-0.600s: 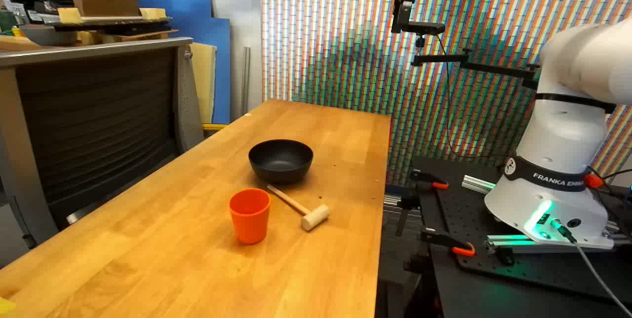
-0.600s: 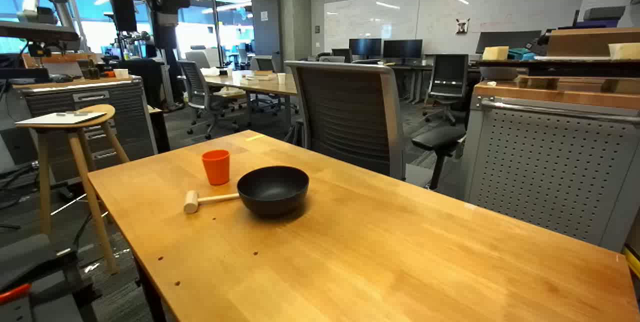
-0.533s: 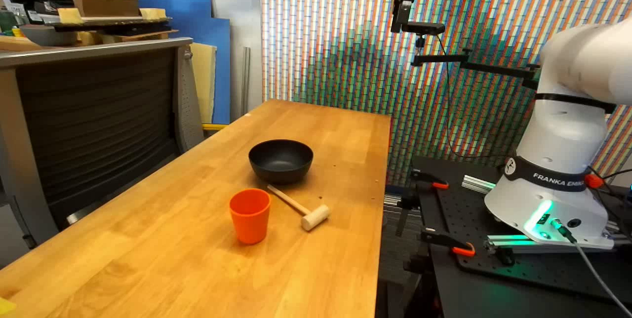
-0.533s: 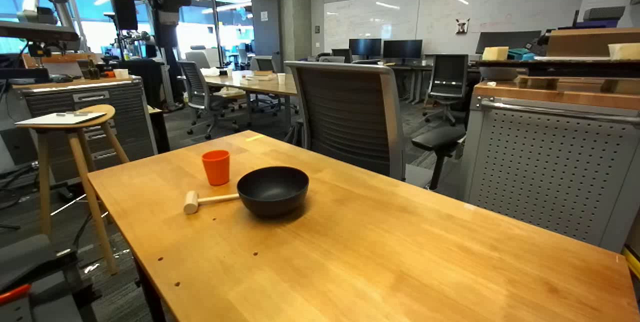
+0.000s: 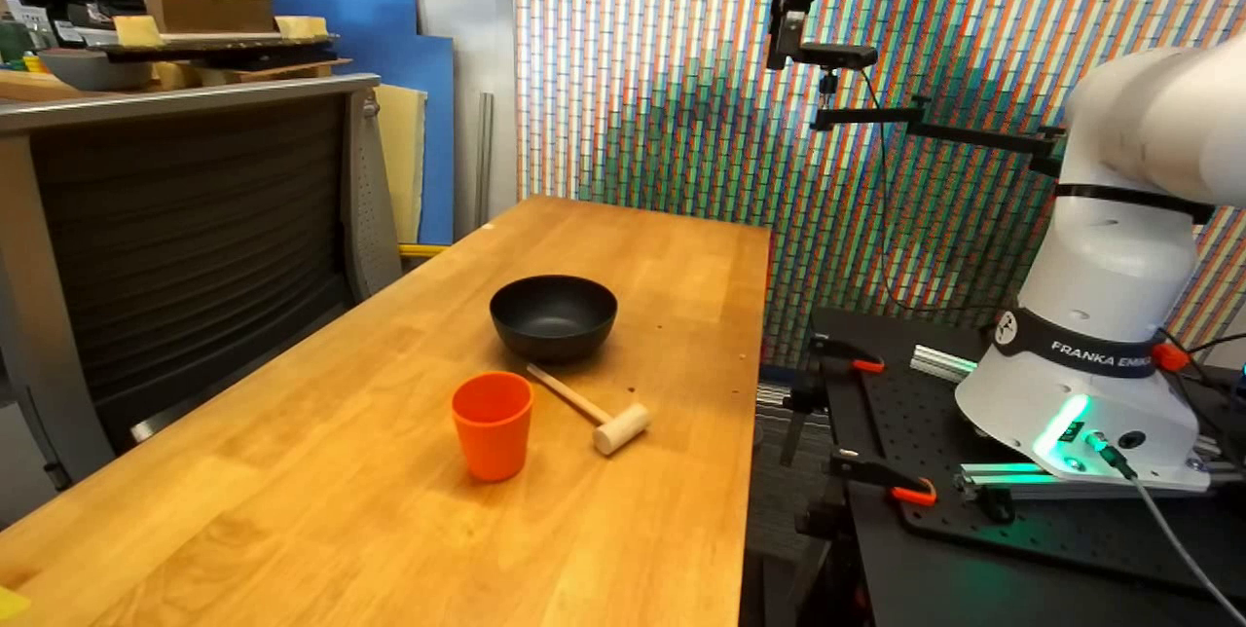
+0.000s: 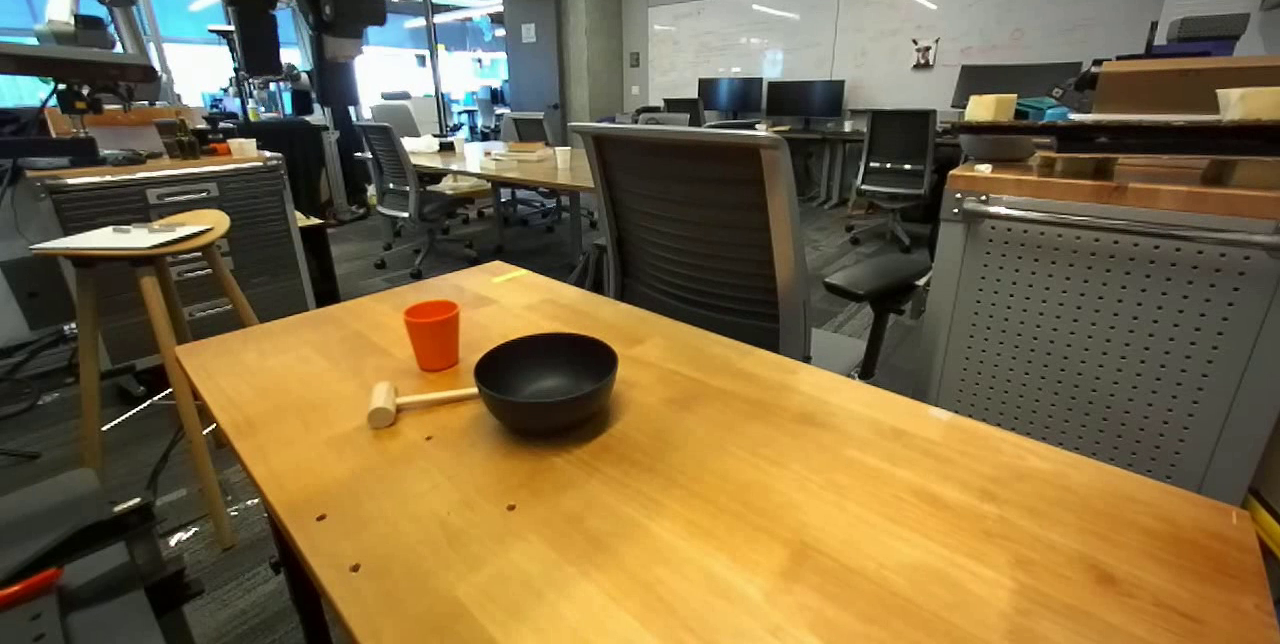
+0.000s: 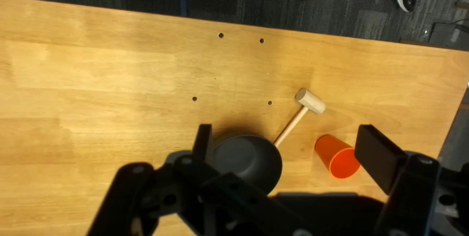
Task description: Put the orange cup in the black bowl
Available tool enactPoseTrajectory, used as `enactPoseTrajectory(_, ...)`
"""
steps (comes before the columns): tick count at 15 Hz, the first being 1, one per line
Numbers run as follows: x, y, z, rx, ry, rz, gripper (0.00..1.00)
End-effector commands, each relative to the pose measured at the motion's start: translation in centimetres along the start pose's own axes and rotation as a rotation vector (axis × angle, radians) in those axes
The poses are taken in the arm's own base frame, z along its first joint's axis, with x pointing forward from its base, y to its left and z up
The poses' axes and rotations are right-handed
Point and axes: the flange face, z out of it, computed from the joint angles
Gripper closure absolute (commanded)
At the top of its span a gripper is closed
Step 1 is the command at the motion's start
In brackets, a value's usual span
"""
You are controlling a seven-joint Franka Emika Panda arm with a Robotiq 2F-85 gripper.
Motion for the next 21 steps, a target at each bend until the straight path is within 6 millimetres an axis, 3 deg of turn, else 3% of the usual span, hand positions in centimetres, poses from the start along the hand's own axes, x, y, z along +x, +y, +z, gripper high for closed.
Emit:
enactPoseTrajectory(1, 6.2, -3.5, 2.9, -0.099, -0.098, 0.007, 0.00)
enactPoseTrajectory(9, 19.0, -14.7, 14.3, -0.347, -0.222, -0.080, 0.00)
enactPoseTrajectory(12, 22.5, -18.1, 18.3, -0.350, -0.251, -0.130, 0.00)
enactPoseTrajectory(17, 26.9, -21.3, 23.6, -0.298, -0.294, -0.198, 0.00)
enactPoseTrajectory(21, 29.5, -22.2, 27.6, -0.270, -0.327, -0.220, 0.00)
